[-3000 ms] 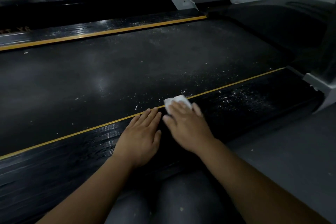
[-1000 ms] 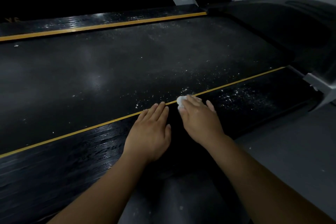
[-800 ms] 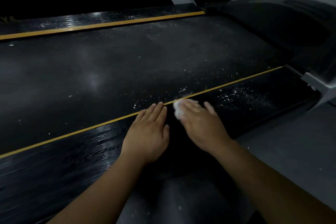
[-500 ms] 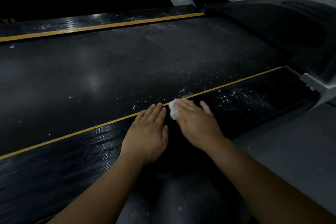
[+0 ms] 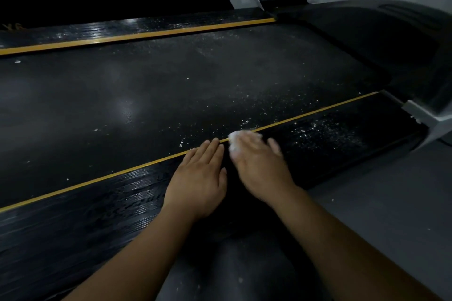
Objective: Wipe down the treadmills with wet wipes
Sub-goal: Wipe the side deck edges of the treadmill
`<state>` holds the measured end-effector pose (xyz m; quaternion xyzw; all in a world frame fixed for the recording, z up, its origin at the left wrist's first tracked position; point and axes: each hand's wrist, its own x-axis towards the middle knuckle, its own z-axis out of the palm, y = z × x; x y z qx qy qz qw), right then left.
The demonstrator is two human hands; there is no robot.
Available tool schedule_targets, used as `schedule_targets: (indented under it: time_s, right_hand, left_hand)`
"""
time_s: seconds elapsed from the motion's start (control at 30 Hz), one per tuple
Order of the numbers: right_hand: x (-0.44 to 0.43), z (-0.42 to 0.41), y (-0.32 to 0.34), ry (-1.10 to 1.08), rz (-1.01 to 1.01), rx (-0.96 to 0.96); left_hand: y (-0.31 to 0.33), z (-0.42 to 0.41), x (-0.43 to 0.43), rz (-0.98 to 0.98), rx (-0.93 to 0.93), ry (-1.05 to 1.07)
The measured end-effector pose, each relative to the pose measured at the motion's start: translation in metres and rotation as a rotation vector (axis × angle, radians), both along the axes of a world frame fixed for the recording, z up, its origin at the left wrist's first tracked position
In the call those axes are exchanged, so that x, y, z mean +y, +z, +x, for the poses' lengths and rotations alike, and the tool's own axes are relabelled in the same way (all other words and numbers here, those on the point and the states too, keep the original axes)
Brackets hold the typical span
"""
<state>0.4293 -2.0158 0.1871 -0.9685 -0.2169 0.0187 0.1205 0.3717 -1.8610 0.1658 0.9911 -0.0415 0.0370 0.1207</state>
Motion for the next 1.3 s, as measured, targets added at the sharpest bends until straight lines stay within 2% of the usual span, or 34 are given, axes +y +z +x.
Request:
schedule_targets:
  time_s: [0.07, 0.1, 0.2, 0.23, 0.37, 0.4, 0.5, 0.53, 0.63, 0.7, 0.83, 0.97, 1.0, 1.13, 1.3]
  right_hand:
    - [0.006, -0.010, -0.001, 0.110, -0.019, 0.003]
    - [-0.002, -0.003, 0.002, 0.096, -0.012, 0.003]
    - [-0.021, 0.022, 0.002, -0.120, 0.062, 0.001]
    - [-0.016, 0.019, 0.001, -0.124, 0.054, 0.001]
    - [0.005, -0.008, -0.004, 0.147, 0.012, 0.027]
    - [-0.003, 0.002, -0.004, 0.125, 0.011, 0.018]
    - [-0.029, 0.038, -0.003, -0.127, 0.018, 0.025]
    - [-0.025, 0.036, -0.001, -0.133, -0.015, 0.023]
    - [0.006, 0.001, -0.002, 0.136, -0.076, 0.007]
    - [0.001, -0.001, 0.001, 0.177, -0.047, 0.022]
    - [-0.030, 0.033, 0.004, -0.093, -0.009, 0.057]
    - [0.000, -0.010, 0.003, 0.196, -0.069, 0.017]
    - [-0.003, -0.011, 0.003, 0.213, -0.061, 0.020]
    - [-0.035, 0.020, -0.004, -0.084, -0.022, 0.049]
    - [-0.009, -0.023, -0.006, 0.186, -0.070, 0.042]
  left_hand:
    - [-0.001, 0.000, 0.001, -0.010, -0.001, -0.002]
    - [0.000, 0.000, 0.001, -0.005, 0.003, -0.008]
    - [-0.001, 0.001, 0.001, 0.004, 0.011, -0.004]
    - [-0.001, 0.001, 0.001, 0.003, 0.014, -0.002]
    - [-0.002, 0.000, 0.001, -0.001, 0.006, -0.004]
    - [-0.002, 0.001, 0.001, 0.002, 0.008, -0.007]
    - [-0.001, 0.001, 0.000, 0.015, 0.010, -0.001]
    - [-0.001, 0.001, 0.000, 0.015, 0.010, -0.002]
    - [-0.002, 0.001, 0.000, 0.008, 0.003, -0.004]
    - [-0.002, 0.000, 0.000, 0.008, 0.004, -0.004]
    - [0.000, 0.002, 0.000, 0.015, 0.008, 0.004]
    - [0.000, 0.001, -0.001, 0.006, 0.005, -0.003]
    - [0.000, 0.001, 0.000, 0.003, 0.004, -0.003]
    - [0.000, 0.001, 0.000, 0.005, 0.003, 0.005]
    - [-0.001, 0.000, 0.000, -0.037, 0.005, -0.005]
